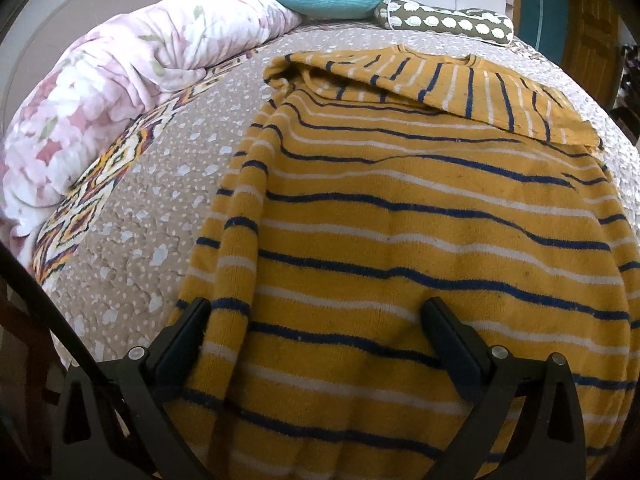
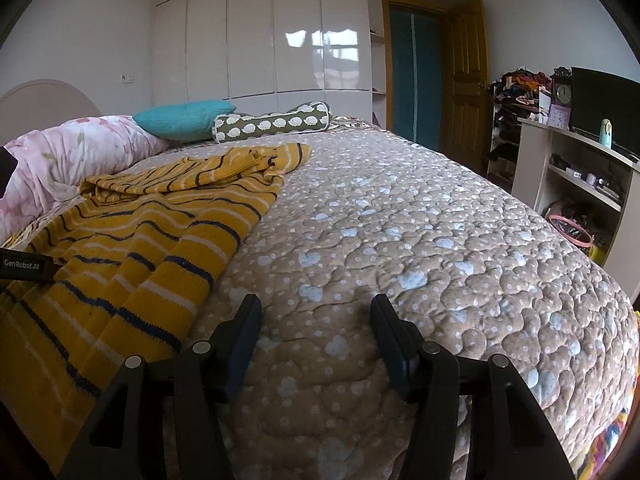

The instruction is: Fold small clothes

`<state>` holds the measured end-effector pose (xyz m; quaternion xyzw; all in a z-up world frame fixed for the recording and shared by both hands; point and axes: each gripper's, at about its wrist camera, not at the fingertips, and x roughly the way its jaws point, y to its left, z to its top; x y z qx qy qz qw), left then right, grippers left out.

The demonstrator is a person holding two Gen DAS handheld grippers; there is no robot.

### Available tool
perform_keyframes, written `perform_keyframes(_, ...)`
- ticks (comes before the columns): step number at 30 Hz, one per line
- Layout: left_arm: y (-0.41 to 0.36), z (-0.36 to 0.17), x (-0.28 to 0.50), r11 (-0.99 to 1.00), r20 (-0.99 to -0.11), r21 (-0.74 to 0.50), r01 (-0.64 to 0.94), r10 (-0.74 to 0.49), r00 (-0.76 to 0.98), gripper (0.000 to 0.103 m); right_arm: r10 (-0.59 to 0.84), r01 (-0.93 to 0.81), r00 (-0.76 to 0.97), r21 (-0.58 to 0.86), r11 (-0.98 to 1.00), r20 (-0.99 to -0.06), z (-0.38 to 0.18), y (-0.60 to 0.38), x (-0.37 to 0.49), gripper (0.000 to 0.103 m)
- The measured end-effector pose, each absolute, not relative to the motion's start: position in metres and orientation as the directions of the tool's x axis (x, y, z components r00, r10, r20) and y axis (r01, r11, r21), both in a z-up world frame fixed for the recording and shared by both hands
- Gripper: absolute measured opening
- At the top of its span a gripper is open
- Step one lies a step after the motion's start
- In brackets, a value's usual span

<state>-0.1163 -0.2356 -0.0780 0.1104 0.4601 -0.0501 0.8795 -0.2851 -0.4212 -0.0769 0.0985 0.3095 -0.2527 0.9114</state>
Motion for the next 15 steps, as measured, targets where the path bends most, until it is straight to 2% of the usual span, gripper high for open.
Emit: perform_keyframes(15, -0.2306, -0.0792, -0.1121, 0.978, -0.836, 0.103, 0.18, -0.013, 0.549, 0.103, -0.416, 0.526, 0.678, 0.004, 0.851, -0.606, -0.0776, -0.4176, -0.2841, 0.062)
